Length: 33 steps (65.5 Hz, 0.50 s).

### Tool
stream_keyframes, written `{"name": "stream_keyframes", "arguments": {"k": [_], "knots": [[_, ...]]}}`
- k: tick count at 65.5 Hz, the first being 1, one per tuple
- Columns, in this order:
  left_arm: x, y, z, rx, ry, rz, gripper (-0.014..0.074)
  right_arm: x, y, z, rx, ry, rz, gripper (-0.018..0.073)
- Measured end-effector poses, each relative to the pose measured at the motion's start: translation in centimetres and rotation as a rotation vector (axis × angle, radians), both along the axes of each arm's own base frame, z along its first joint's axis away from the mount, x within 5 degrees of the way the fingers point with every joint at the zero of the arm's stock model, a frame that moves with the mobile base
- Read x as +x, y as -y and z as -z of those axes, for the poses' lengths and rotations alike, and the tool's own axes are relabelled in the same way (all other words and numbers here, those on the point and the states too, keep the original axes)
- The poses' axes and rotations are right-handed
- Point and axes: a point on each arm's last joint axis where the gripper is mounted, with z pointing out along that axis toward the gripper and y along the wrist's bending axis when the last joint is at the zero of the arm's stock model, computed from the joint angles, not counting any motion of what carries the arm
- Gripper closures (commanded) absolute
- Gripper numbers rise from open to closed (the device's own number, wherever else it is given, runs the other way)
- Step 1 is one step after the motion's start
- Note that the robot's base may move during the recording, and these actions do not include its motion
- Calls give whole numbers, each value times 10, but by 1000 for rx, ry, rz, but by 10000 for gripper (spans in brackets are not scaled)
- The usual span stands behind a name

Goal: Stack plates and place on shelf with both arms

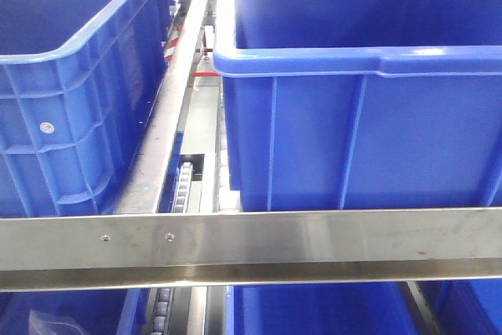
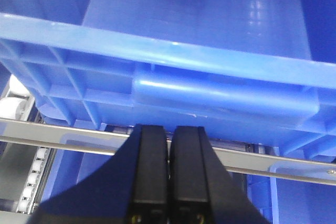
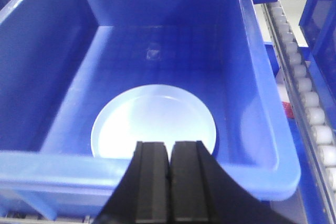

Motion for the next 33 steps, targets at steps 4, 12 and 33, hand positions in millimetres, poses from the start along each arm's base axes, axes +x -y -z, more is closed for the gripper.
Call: {"name": "stream_keyframes", "arguments": {"k": [4,12,33], "knots": [[0,0,0,0,0,0,512,-8,1,7,1,11,0,528],[0,0,0,0,0,0,512,-28,3,33,2,26,0,528],[0,0,0,0,0,0,512,-63,6,108,6,64,1,528]]}}
